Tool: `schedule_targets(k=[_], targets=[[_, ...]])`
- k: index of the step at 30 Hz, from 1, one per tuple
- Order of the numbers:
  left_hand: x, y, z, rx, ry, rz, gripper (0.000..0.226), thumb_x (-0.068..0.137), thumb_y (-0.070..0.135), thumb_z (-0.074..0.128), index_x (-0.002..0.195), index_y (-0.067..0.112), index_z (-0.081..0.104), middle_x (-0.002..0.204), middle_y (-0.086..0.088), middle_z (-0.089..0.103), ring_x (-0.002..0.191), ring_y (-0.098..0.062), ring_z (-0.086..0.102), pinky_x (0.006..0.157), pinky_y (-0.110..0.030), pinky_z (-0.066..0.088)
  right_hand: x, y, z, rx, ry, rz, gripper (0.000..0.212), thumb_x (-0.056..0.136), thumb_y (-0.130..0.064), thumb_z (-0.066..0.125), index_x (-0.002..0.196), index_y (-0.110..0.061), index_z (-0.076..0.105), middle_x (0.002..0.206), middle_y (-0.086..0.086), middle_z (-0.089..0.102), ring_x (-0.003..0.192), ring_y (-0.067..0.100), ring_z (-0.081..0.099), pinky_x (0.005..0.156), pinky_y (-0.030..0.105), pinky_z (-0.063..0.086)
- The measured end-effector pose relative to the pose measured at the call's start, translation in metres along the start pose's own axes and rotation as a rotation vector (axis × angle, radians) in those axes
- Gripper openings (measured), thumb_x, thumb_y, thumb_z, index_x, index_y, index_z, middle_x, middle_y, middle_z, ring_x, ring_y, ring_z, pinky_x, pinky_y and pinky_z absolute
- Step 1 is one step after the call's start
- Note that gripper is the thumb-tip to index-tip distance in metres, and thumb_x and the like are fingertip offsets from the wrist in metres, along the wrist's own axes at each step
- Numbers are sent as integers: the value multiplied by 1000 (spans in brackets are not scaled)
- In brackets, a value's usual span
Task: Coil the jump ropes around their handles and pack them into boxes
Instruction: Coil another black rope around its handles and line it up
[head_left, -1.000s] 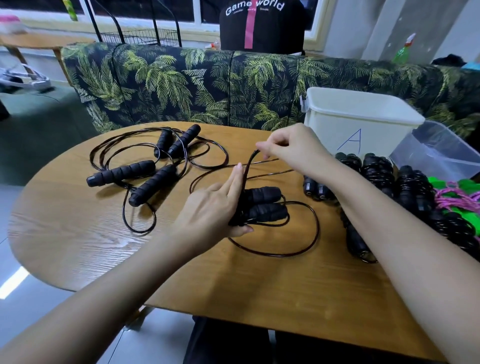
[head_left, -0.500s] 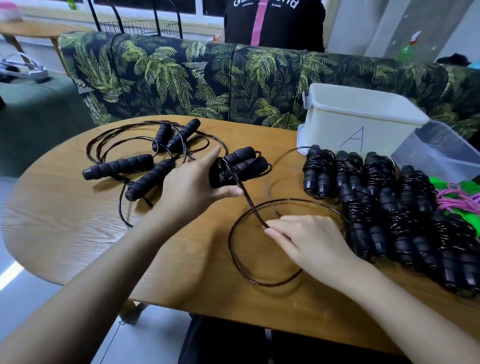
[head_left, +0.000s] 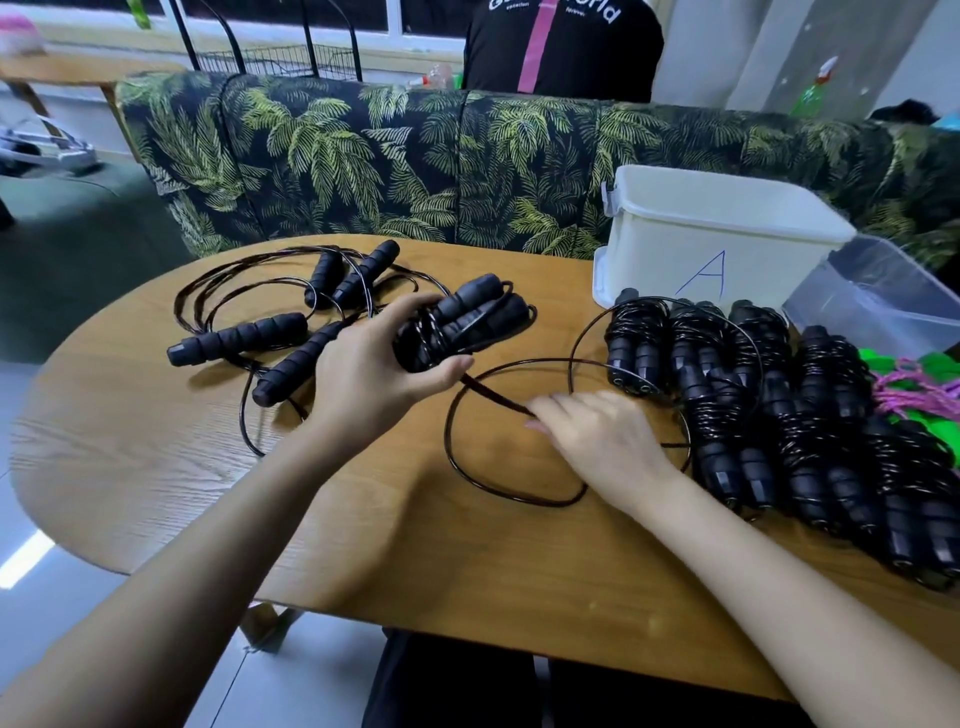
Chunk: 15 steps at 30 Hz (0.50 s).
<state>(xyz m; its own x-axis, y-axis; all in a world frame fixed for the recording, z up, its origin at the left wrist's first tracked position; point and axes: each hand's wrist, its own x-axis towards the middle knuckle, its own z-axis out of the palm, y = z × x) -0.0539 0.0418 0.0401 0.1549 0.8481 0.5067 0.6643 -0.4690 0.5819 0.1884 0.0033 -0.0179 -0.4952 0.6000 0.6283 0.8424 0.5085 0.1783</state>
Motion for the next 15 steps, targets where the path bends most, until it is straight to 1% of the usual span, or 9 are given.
schedule_targets(k=[2, 4, 7, 9, 11, 13, 14, 15], targets=[[1, -4, -2, -37, 12, 16, 70, 66, 72, 60, 125, 35, 60, 93, 15, 68, 89, -10, 67, 76, -38, 56, -1, 10, -3, 12, 55, -5, 24, 99, -27, 55, 90, -10, 70, 77, 2, 69, 65, 20, 66, 51, 35, 52], [3, -6, -4, -68, 23, 19, 69, 67, 71, 62, 125, 34, 60, 95, 14, 69, 90, -9, 67, 78, -38, 56, 0, 18, -9, 60, 105, -1, 27, 98, -30, 56, 89, -9, 71, 78, 1, 69, 66, 20, 65, 53, 34, 53], [7, -9, -8, -125, 44, -3, 67, 67, 69, 64, 124, 35, 60, 94, 20, 68, 90, 0, 63, 82, -33, 54, 3, 28, -19, 164, 121, 13, 33, 100, -34, 53, 88, -8, 70, 79, 0, 68, 69, 19, 63, 55, 35, 53], [12, -14, -11, -221, 51, -36, 64, 67, 65, 68, 124, 35, 61, 102, 21, 68, 95, 2, 64, 88, -33, 54, 3, 33, -23, 247, 80, 20, 34, 101, -34, 52, 87, -7, 67, 80, -1, 64, 72, 17, 57, 57, 34, 51], [15, -20, -15, -320, 61, -77, 63, 69, 60, 72, 125, 33, 61, 110, 13, 70, 102, -6, 67, 93, -42, 55, 2, 38, -29, 346, 9, 63, 34, 101, -35, 51, 86, -8, 64, 81, -5, 59, 76, 13, 51, 62, 33, 48], [18, -24, -18, -357, 84, -99, 63, 70, 58, 71, 125, 29, 61, 111, 9, 70, 104, -8, 67, 96, -43, 54, 0, 41, -35, 483, -82, 181, 32, 100, -41, 48, 83, -17, 62, 79, -15, 55, 76, 10, 51, 66, 33, 46], [18, -26, -19, -361, 89, -101, 63, 70, 57, 71, 125, 28, 61, 111, 9, 70, 104, -7, 67, 97, -42, 53, 1, 43, -39, 566, -131, 259, 30, 99, -43, 48, 80, -23, 60, 75, -17, 56, 73, 8, 53, 67, 32, 46], [18, -28, -19, -362, 85, -102, 64, 70, 57, 71, 126, 27, 60, 111, 8, 69, 105, -7, 66, 98, -42, 52, 1, 44, -42, 651, -182, 338, 28, 98, -42, 50, 76, -28, 58, 70, -15, 58, 68, 9, 57, 67, 31, 46]])
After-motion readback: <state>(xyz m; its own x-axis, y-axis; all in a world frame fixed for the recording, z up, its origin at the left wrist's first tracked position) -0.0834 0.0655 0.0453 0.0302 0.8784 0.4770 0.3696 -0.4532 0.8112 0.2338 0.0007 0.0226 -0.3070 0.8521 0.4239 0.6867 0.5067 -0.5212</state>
